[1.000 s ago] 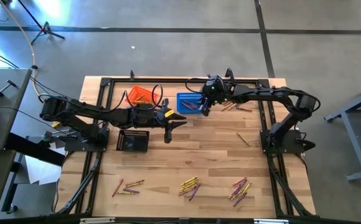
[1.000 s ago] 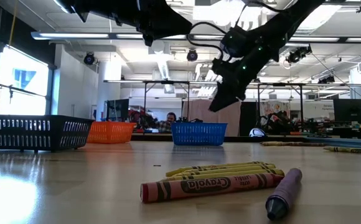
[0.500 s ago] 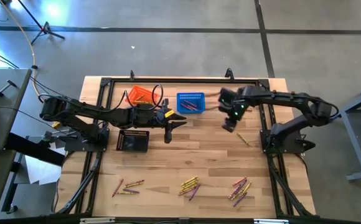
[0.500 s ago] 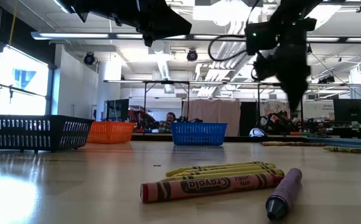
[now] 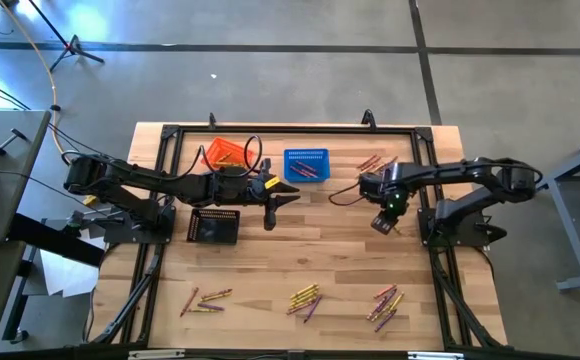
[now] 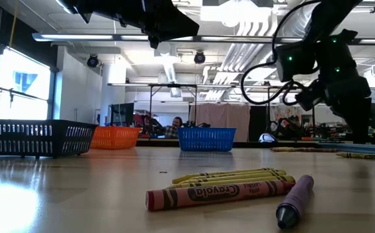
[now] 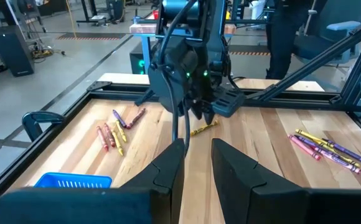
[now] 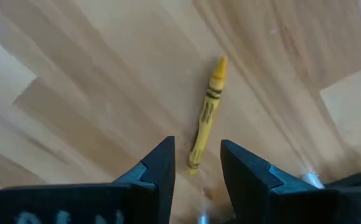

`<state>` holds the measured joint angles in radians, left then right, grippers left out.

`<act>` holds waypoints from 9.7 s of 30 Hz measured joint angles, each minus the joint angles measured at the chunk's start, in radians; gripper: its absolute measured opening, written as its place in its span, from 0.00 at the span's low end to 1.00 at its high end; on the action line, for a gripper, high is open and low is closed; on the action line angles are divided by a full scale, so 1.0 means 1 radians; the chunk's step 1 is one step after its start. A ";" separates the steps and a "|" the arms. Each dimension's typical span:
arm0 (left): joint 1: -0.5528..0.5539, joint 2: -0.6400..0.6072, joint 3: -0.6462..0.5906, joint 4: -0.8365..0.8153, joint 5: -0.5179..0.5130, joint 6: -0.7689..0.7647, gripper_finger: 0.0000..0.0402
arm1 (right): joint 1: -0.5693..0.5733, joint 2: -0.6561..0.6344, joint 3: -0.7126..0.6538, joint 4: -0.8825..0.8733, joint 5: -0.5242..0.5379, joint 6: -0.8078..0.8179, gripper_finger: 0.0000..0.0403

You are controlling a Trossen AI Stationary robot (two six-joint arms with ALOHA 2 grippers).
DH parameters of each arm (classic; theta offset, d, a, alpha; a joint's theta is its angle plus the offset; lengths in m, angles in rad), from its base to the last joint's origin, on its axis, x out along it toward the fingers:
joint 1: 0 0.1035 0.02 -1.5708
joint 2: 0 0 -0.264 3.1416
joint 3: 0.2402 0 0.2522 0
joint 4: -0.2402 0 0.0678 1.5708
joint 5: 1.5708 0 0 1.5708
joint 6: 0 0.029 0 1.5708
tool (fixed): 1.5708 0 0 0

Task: Sort crayons
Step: Put the yellow crayon into the orange bin, then put the red crayon into the blue bin

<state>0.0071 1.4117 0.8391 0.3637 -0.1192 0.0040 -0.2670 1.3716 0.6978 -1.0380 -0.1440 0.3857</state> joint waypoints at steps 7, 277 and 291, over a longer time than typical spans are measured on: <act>0.000 0.000 0.000 0.000 0.000 0.000 0.18 | -0.002 0.000 -0.032 0.078 -0.028 0.000 0.28; -0.011 0.019 0.002 -0.126 0.194 -0.185 0.21 | -0.655 0.374 0.270 0.088 0.176 -0.492 0.27; -0.011 0.019 0.002 -0.126 0.194 -0.185 0.21 | -0.635 0.374 0.270 0.008 0.102 -0.522 0.06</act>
<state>-0.0036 1.4307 0.8410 0.2375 0.0750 -0.1814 -0.9018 1.7458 0.9676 -1.0297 -0.0417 -0.1361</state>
